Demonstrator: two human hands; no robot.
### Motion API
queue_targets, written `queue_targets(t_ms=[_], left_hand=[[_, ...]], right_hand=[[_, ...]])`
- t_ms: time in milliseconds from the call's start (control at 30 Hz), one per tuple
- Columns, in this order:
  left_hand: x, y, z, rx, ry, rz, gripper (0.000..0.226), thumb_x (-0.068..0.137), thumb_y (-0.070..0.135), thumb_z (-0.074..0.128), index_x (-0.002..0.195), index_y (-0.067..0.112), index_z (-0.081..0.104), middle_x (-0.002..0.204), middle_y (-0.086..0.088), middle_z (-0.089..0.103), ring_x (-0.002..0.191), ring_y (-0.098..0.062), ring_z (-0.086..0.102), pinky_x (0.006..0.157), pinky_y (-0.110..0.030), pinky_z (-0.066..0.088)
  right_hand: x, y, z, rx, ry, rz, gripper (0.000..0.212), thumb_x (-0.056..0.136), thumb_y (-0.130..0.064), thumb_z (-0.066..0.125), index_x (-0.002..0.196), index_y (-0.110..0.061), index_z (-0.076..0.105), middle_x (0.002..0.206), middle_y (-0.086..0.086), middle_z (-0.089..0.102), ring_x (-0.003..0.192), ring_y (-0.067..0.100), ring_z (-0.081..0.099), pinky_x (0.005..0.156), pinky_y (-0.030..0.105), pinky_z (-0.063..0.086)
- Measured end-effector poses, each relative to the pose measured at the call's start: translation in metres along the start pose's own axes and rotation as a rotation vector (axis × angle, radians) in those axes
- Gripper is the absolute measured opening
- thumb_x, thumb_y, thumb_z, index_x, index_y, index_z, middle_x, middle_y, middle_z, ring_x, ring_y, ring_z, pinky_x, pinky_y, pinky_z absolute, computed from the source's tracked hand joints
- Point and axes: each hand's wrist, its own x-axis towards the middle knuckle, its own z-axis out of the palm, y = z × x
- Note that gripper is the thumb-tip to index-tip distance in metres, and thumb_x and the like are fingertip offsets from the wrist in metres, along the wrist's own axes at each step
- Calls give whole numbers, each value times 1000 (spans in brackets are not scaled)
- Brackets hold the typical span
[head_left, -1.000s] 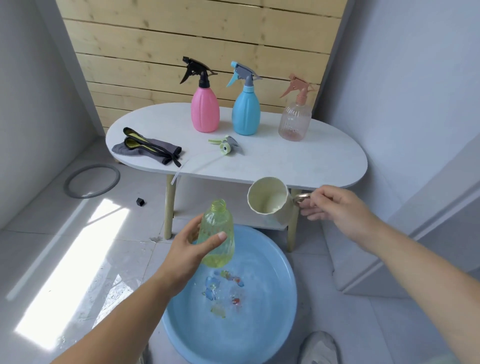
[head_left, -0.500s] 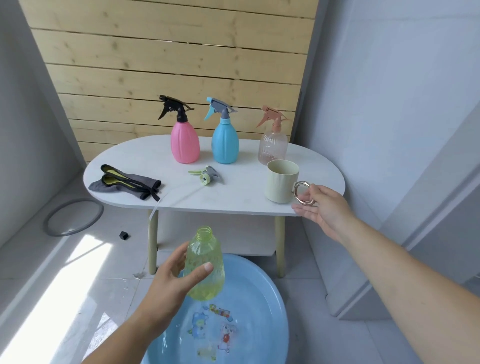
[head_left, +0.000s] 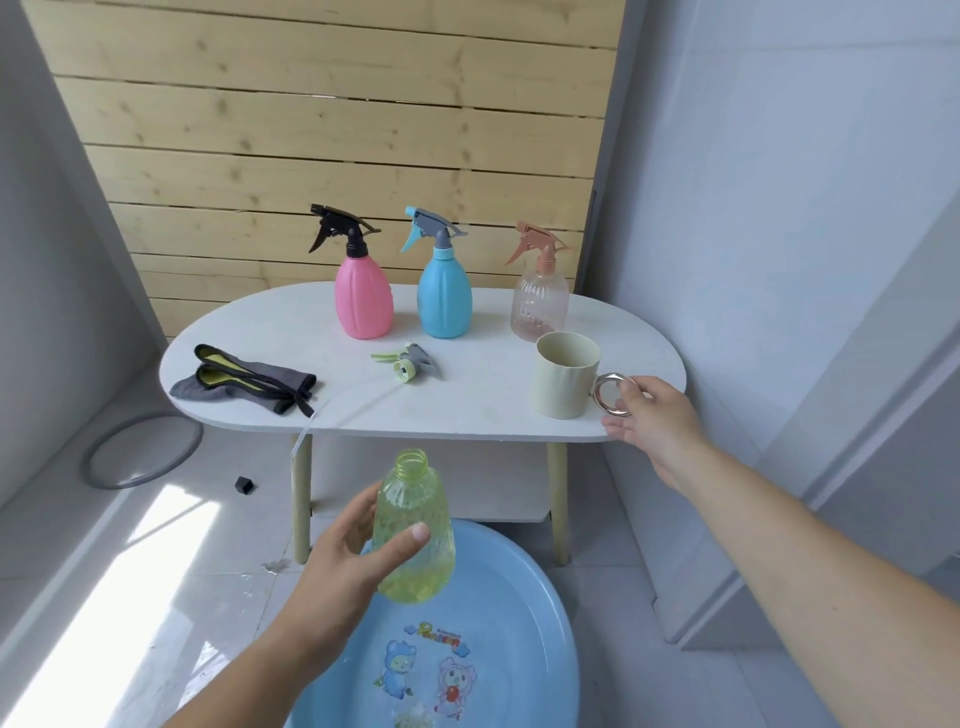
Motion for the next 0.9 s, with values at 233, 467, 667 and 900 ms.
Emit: queue_targets(t_ms=[233, 467, 667, 900], left_hand=[[-4, 11, 4, -8, -2, 0, 55, 71, 43, 93, 121, 39, 71, 121, 19, 75, 117, 1, 67, 97, -38, 54], [4, 41, 3, 14, 18, 15, 70, 66, 51, 88, 131, 34, 67, 131, 3, 72, 126, -21, 67, 107, -56, 52], [24, 82, -8, 30, -48, 24, 45, 85, 29, 85, 127, 29, 69, 123, -1, 76, 116, -23, 72, 94, -48, 61], [49, 119, -27, 11, -53, 29, 53, 78, 31, 80, 130, 26, 68, 122, -4, 76, 112, -25, 74, 91, -50, 62]], right_hand=[[1, -4, 0, -31, 57, 82, 54, 95, -33, 59, 142, -22, 37, 98, 7, 65, 87, 30, 74, 89, 42, 58], [-36, -35, 11, -407, 230, -216, 27, 92, -33, 58, 113, -16, 53, 100, -1, 64, 96, 27, 61, 80, 37, 49], [-69, -80, 69, -258, -314, -214, 17, 98, -25, 57, 97, -11, 67, 88, 8, 70, 69, 18, 63, 63, 30, 57], [-22, -89, 160, -384, -440, -67, 27, 93, -33, 63, 100, -7, 68, 94, 11, 66, 71, 19, 59, 66, 32, 58]])
